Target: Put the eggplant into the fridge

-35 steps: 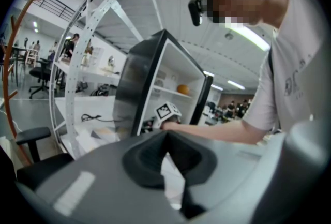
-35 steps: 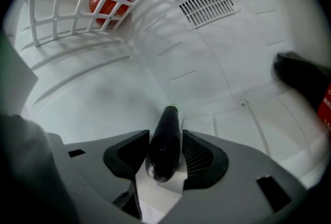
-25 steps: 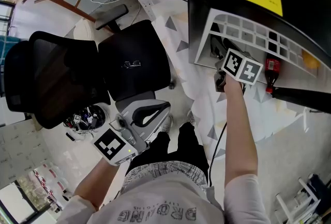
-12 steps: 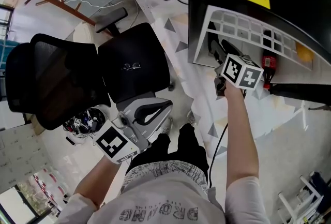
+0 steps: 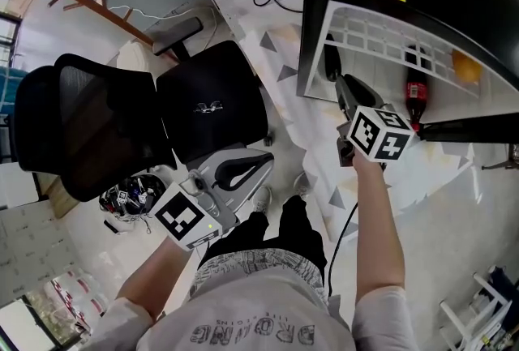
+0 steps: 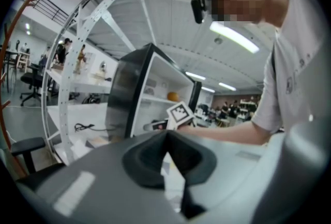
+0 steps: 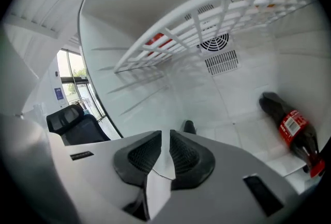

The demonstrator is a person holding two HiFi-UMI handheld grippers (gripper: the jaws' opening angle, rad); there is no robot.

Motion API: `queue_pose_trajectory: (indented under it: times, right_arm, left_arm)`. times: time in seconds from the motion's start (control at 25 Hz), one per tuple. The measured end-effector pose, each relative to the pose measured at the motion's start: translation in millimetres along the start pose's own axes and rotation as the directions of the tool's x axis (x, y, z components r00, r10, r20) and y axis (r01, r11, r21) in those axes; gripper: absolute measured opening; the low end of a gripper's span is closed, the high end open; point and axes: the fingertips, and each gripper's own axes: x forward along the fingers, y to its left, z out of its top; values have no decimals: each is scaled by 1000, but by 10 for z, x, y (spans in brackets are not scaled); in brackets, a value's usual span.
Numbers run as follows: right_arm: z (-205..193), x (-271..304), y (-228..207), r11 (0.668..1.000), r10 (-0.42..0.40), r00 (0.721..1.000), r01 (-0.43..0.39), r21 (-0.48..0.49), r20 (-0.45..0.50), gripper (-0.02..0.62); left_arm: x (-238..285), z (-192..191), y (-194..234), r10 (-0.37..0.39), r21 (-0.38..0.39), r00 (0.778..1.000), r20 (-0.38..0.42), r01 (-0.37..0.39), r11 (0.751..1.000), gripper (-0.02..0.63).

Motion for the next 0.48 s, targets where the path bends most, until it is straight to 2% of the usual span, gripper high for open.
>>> queue_pose_trajectory:
  times: [0.48]
  right_arm:
    - [133,-594,518,995,43,997,-37,-98,62,9]
  left_arm:
    - [-162,146,-48,-25,28,999,30,24,999,6]
